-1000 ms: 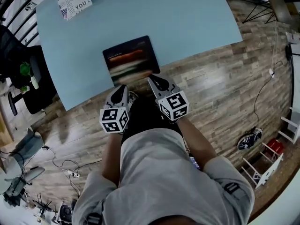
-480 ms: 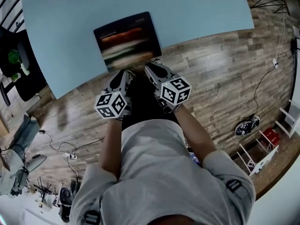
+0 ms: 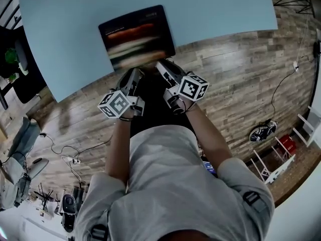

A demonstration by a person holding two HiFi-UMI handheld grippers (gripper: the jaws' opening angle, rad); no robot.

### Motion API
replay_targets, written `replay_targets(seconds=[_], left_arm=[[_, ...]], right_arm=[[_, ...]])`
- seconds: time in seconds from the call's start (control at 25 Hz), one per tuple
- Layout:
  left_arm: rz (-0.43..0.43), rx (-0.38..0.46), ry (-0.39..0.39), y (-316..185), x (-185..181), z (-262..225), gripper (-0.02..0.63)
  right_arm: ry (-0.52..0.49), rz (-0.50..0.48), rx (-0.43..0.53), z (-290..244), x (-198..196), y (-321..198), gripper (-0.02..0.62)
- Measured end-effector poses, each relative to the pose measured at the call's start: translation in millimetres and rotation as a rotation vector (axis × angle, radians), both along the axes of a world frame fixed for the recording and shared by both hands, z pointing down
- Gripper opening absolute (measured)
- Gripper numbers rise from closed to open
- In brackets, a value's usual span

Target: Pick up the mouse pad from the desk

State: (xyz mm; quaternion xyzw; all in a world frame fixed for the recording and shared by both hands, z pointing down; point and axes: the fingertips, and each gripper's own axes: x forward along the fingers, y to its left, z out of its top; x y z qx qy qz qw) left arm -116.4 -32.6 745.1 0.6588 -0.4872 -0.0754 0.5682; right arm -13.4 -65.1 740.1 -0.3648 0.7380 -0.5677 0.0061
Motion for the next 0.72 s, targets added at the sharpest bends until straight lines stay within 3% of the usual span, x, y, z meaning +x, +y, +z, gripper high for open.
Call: replay_targets(seconds=[0.24,0.72], left_arm=[[-0.032,0.008,0.101,3.5,2.8,-1.5,0.097],[-0.042,0.025,0.168,-9.5,4.4,-7.0,0.109]], right_arm=[[-0.029,0.013,-0.014,1.7,-0.4,-1.0,0.104],[-0.048,0.045,-0.019,-0.3,1.9,-7.3,0.104]])
